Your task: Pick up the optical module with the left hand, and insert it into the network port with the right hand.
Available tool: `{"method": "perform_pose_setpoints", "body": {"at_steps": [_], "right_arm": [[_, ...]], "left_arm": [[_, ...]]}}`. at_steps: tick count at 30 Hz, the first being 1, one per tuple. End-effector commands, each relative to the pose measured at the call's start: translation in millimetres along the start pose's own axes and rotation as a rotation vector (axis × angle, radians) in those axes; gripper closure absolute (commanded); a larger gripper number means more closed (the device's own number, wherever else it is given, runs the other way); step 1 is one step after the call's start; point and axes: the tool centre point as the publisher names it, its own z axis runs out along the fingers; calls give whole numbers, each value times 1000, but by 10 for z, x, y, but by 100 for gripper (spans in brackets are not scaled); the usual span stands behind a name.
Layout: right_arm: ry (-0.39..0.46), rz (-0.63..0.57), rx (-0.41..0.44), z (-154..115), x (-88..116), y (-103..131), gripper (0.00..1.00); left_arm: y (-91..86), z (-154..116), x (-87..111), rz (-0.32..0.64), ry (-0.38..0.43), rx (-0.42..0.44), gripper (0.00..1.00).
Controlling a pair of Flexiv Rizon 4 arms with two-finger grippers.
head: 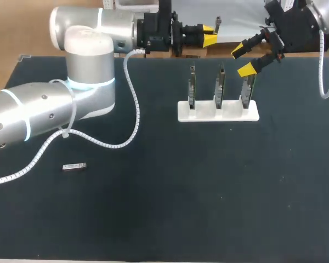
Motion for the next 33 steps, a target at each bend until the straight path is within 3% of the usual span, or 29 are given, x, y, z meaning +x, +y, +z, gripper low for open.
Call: {"method": "perform_pose_setpoints", "body": {"at_steps": [1,18,33], "right_arm": [[-1,-1,5,0,4,22,0],[-1,-1,5,0,4,22,0],[-1,-1,5,0,4,22,0]], "left_arm": [[-127,11,16,-7,-6,-18,100],[-302,162,118,-33,-13,-46,100],[-346,284,140,-25,-14,-40,100]]}}
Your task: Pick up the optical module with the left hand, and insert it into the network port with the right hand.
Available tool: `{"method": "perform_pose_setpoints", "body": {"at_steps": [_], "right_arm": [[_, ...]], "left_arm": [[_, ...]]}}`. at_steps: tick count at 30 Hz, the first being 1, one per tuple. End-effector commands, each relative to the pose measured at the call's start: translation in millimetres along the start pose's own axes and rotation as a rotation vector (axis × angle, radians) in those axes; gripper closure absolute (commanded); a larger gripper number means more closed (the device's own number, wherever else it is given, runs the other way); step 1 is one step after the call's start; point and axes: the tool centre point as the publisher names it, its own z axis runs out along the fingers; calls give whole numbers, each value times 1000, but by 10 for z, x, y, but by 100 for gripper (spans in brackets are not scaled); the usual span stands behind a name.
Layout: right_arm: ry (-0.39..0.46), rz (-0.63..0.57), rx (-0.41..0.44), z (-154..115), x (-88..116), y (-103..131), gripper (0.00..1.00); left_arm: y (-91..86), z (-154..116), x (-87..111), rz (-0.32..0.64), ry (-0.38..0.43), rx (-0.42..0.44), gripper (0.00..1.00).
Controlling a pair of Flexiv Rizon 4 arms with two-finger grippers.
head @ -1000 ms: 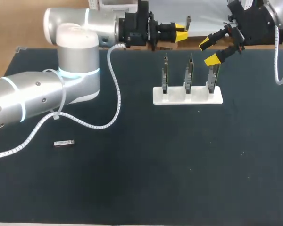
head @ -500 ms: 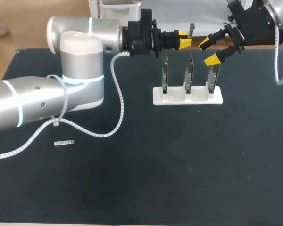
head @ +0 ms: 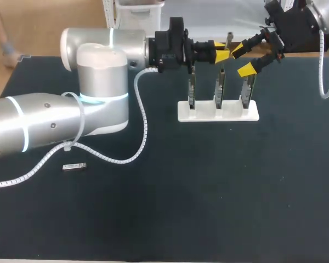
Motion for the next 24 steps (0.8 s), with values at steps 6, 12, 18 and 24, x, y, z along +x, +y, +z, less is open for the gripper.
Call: {"method": "perform_pose_setpoints", "body": {"at_steps": [6,12,18,24], "right_arm": [[-1,-1,5,0,4,22,0],[-1,-1,5,0,4,22,0],[-1,-1,5,0,4,22,0],[-1,-1,5,0,4,22,0]], "left_arm": [[-28,18,45,-11,3,1,100],[-29,17,65,-20,4,2,100],[-34,19,74,-22,8,6,100],[-42,-9,91,-29,11,2,100]]}}
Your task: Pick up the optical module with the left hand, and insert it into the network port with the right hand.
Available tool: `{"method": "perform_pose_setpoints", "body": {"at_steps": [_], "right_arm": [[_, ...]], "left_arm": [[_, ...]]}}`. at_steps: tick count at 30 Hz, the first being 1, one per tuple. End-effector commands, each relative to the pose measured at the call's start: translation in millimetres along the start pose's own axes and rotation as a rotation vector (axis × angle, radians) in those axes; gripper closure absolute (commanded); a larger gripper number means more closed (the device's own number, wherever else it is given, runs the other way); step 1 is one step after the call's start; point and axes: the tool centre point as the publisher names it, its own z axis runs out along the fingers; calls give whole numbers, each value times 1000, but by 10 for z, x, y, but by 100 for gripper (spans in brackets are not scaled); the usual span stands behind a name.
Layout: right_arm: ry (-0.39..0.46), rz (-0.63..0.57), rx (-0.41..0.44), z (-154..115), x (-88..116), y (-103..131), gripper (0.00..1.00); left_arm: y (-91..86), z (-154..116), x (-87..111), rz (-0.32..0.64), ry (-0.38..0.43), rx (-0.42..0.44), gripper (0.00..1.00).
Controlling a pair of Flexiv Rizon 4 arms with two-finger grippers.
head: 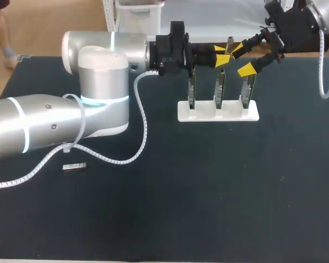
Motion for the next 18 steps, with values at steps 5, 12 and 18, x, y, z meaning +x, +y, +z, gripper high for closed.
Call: {"method": "perform_pose_setpoints", "body": {"at_steps": [5,12,18], "right_arm": [[-1,-1,5,0,4,22,0],[-1,-1,5,0,4,22,0],[-1,-1,5,0,4,22,0]], "left_arm": [[-9,-39,-3,-2,1,-3,100],[-10,-45,11,-6,12,2,100],[-15,-55,30,-12,16,-3,100]]}}
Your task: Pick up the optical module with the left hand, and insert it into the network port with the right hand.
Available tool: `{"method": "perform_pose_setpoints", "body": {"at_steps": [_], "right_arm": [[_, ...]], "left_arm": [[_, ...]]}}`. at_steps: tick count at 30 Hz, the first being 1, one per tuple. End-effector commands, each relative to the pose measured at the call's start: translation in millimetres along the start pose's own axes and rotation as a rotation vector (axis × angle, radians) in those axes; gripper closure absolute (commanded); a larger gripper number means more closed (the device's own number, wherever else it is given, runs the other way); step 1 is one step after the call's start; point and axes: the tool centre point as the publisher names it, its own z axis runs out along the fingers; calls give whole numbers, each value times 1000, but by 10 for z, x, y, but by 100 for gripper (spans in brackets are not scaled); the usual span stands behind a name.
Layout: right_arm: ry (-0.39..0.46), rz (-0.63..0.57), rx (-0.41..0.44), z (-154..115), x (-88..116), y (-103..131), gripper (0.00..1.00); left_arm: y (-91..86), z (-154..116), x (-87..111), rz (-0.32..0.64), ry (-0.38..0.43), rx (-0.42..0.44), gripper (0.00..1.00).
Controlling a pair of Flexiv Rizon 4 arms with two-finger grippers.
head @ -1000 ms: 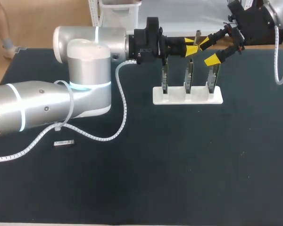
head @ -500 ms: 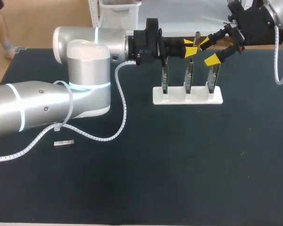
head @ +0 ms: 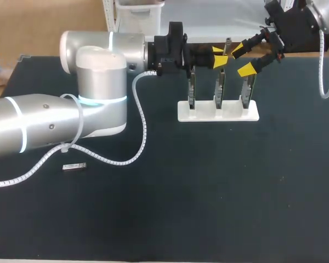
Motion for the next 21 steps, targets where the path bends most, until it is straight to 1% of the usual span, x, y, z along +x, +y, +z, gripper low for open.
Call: {"method": "perform_pose_setpoints", "body": {"at_steps": [1,15,21], "right_arm": [[-1,-1,5,0,4,22,0],[-1,-1,5,0,4,22,0],[-1,-1,5,0,4,22,0]], "left_arm": [[-6,-12,-7,2,2,-4,100],[6,-14,13,-9,11,-7,100],[-16,-11,25,-11,10,-6,100]]}}
